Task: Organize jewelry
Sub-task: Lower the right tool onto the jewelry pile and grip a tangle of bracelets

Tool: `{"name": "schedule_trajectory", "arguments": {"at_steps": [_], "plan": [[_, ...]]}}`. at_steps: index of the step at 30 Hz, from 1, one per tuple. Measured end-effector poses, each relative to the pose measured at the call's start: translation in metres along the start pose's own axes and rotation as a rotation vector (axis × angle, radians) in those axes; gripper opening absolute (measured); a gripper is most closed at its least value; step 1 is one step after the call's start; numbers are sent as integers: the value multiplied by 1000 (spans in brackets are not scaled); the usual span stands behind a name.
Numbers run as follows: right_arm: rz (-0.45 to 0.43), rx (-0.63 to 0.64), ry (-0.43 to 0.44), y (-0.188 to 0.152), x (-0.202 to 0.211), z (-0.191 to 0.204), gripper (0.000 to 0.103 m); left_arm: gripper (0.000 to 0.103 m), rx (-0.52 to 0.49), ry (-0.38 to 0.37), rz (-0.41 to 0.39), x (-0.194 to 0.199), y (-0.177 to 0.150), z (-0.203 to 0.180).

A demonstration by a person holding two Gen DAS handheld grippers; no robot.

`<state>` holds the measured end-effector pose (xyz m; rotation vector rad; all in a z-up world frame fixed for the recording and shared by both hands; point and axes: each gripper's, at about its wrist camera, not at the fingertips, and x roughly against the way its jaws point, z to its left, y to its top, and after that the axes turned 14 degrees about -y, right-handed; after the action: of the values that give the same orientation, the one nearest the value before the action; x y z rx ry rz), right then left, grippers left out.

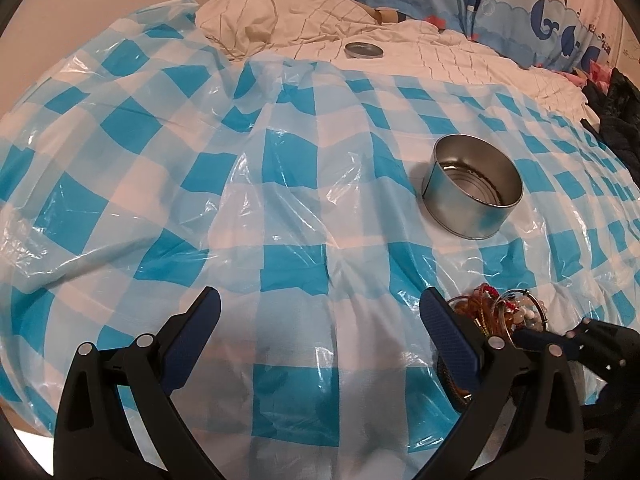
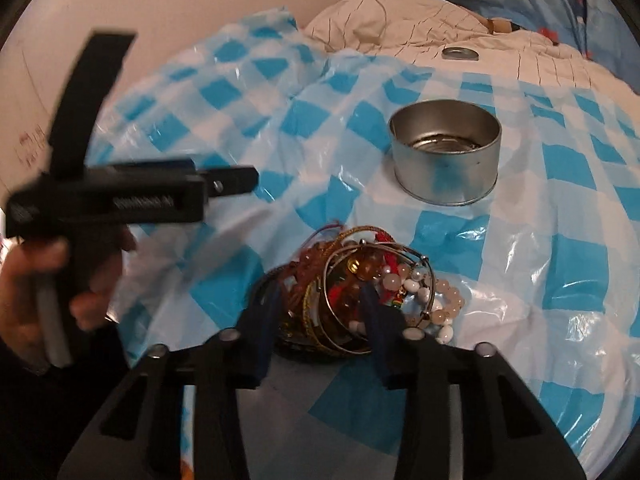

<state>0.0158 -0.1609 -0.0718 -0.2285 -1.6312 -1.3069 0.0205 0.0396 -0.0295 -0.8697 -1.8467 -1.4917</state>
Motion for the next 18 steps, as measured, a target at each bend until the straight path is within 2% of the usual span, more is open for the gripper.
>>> {"name": "schedule_trajectory", "arguments": {"at_steps": [3, 6, 10, 12, 14, 16, 18], "plan": [[-18, 6, 8, 0, 4, 0, 10, 96, 0, -1, 0, 0, -1, 0], [-46, -37, 69, 3, 14, -5, 10, 96, 3, -1, -1, 1, -1, 1], [-119, -173, 240, 12, 32, -25, 10, 96, 4, -1, -3, 1, -1, 1], [-166, -256, 374, 13, 42, -39, 10, 96, 5, -3, -1, 1, -1, 1], [-186, -294, 438, 15, 47, -46, 10, 96, 5, -1, -3, 1, -1, 1], [-146, -334, 396, 17, 38, -52, 10, 96, 5, -1, -1, 1, -1, 1], [-51, -381, 277, 15, 18, -61, 10, 96, 6, 1, 1, 0, -1, 1]]}}
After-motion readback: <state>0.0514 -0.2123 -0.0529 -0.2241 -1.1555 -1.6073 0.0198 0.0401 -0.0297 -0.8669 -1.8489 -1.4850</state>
